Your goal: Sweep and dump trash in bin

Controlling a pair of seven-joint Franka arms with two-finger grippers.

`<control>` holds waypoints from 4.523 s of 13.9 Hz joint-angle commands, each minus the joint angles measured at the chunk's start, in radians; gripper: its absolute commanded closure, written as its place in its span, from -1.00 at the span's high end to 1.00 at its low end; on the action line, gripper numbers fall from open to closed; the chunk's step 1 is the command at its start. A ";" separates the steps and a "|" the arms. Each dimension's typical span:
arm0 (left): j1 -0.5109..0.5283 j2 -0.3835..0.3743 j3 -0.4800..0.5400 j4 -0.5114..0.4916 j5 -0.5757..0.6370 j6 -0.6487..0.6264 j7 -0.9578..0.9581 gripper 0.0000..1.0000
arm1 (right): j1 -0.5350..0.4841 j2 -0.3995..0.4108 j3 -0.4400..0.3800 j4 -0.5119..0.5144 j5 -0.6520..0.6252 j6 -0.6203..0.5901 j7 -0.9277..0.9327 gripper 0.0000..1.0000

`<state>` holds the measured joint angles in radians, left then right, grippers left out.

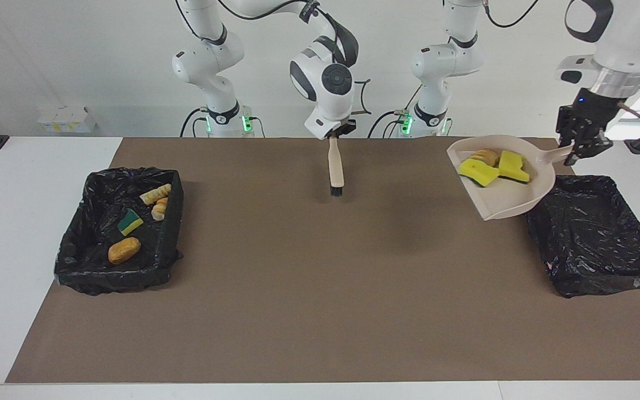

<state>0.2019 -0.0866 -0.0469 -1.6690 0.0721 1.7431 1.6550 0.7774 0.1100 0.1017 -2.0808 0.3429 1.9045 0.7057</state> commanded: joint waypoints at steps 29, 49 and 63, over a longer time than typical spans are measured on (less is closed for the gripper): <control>0.238 0.387 -0.005 0.198 0.980 0.303 0.045 -1.00 | -0.384 -0.041 -0.045 0.430 -0.297 -0.301 -0.742 1.00; -0.032 0.315 -0.022 0.212 0.697 0.047 -0.254 -1.00 | -0.716 -0.114 -0.266 0.479 -0.332 -0.317 -0.776 1.00; -0.427 0.384 -0.024 0.158 0.105 -0.108 -1.383 -1.00 | -0.768 -0.142 -0.201 0.439 -0.355 -0.312 -0.735 1.00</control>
<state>-0.1638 0.2601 -0.0890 -1.5124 0.2349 1.6248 0.4310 0.0093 -0.0063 -0.1034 -1.6100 -0.0118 1.5893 -0.0396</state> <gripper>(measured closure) 0.674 0.000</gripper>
